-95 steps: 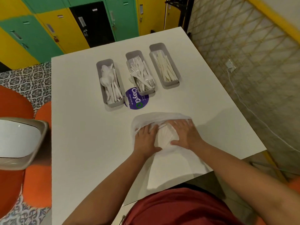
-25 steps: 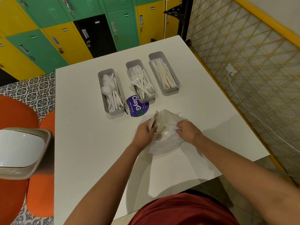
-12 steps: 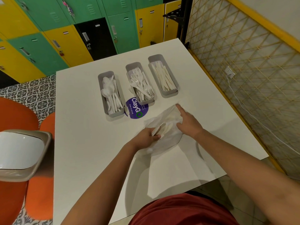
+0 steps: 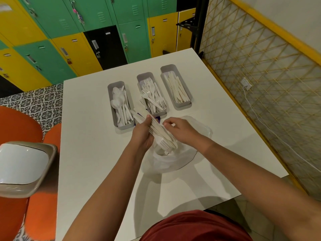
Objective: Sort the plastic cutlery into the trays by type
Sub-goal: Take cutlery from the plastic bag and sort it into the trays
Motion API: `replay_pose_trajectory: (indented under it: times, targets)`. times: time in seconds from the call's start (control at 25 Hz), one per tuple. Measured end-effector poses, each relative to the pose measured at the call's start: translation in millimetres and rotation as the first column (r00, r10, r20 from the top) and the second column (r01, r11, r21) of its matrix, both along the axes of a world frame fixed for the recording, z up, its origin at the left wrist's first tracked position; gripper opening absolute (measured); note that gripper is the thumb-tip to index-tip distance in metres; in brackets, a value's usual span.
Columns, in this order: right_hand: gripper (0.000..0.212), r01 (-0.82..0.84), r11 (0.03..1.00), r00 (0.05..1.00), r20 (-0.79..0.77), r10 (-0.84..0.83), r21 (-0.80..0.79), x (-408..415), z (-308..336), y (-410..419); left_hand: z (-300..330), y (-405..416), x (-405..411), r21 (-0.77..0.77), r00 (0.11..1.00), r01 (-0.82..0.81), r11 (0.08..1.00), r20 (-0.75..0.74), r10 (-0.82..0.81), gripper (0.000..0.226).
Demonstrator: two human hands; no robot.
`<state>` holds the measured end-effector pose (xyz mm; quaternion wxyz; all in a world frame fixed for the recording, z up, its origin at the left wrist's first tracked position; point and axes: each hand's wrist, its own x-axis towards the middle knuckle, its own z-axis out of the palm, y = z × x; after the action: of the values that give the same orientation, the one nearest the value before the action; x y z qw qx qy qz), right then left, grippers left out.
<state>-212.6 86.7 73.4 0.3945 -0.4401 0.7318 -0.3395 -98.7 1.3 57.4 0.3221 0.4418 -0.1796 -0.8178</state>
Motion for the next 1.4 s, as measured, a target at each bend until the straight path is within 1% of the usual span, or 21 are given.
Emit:
replay_pose_trajectory:
  times: [0.08, 0.16, 0.24, 0.36, 0.48, 0.56, 0.6, 0.68, 0.76, 0.84, 0.92, 1.0, 1.08, 1.24, 1.4]
  targets:
    - [0.032, -0.06, 0.992, 0.989, 0.143, 0.044, 0.11, 8.5, 3.5, -2.7, 4.1, -3.6, 0.0, 0.037, 1.0, -0.002, 0.999, -0.014, 0.002, 0.019]
    - [0.037, -0.087, 0.983, 0.983, 0.174, 0.058, 0.159, 13.3, 6.9, -3.8, 4.7, -7.3, -0.7, 0.079, 0.999, -0.036, 0.996, -0.018, 0.038, 0.019]
    - [0.038, -0.096, 0.982, 0.983, 0.169, 0.068, 0.162, 17.3, 10.7, -5.2, 8.8, -7.5, -2.3, 0.086, 0.997, -0.072, 0.994, -0.012, 0.073, 0.019]
    - [0.033, -0.03, 0.99, 0.987, 0.158, 0.008, 0.134, 23.4, 12.9, -8.8, 10.4, -4.7, -6.4, 0.036, 0.997, -0.072, 0.997, 0.025, 0.071, 0.018]
    - [0.018, 0.076, 0.993, 0.966, 0.24, -0.096, 0.092, 26.4, 10.1, -10.7, 13.8, 1.3, -9.8, -0.038, 0.999, 0.0, 0.999, 0.032, 0.001, 0.016]
    - [0.01, 0.11, 0.99, 0.957, 0.26, -0.13, 0.091, 26.7, 9.5, -11.5, 17.9, 6.8, -12.3, -0.086, 0.999, 0.043, 0.995, 0.03, -0.041, 0.017]
    - [0.01, 0.118, 0.988, 0.953, 0.269, -0.139, 0.096, 26.5, 10.1, -11.5, 18.3, 9.1, -13.0, -0.117, 0.999, 0.048, 0.992, 0.032, -0.044, 0.019]
    - [0.019, 0.118, 0.988, 0.948, 0.285, -0.143, 0.102, 25.0, 12.9, -10.3, 16.8, 12.2, -13.1, -0.181, 0.997, 0.051, 0.982, 0.071, -0.038, 0.023]
    - [0.027, 0.1, 0.99, 0.953, 0.276, -0.123, 0.095, 22.5, 14.3, -8.9, 14.4, 10.9, -13.1, -0.201, 0.989, 0.073, 0.977, 0.138, -0.046, 0.028]
    - [0.022, 0.074, 0.992, 0.97, 0.222, -0.095, 0.101, 21.1, 12.6, -9.5, 11.7, 7.0, -14.8, -0.203, 0.971, 0.12, 0.972, 0.226, -0.073, 0.033]
    - [0.012, 0.081, 0.994, 0.992, 0.09, -0.088, 0.08, 21.6, 8.0, -12.8, 10.1, 3.6, -17.1, -0.214, 0.949, 0.155, 0.964, 0.305, -0.085, 0.035]
    - [0.009, 0.122, 0.993, 0.99, -0.066, -0.122, -0.007, 21.3, 2.6, -15.6, 11.3, 1.8, -19.1, -0.196, 0.942, 0.151, 0.969, 0.327, -0.081, 0.035]
    - [0.011, 0.145, 0.986, 0.98, -0.124, -0.155, -0.082, 19.7, -1.5, -17.3, 10.6, -1.0, -21.4, -0.182, 0.94, 0.154, 0.971, 0.329, -0.087, 0.034]
    - [0.013, 0.204, 0.975, 0.972, -0.102, -0.212, -0.088, 14.7, -7.9, -25.9, 8.2, -8.2, -25.9, -0.192, 0.92, 0.204, 0.96, 0.373, -0.121, 0.034]
    - [0.017, 0.333, 0.937, 0.943, 0.036, -0.331, -0.109, 5.7, -11.0, -38.2, 8.0, -18.0, -31.4, -0.235, 0.913, 0.247, 0.94, 0.381, -0.144, 0.033]
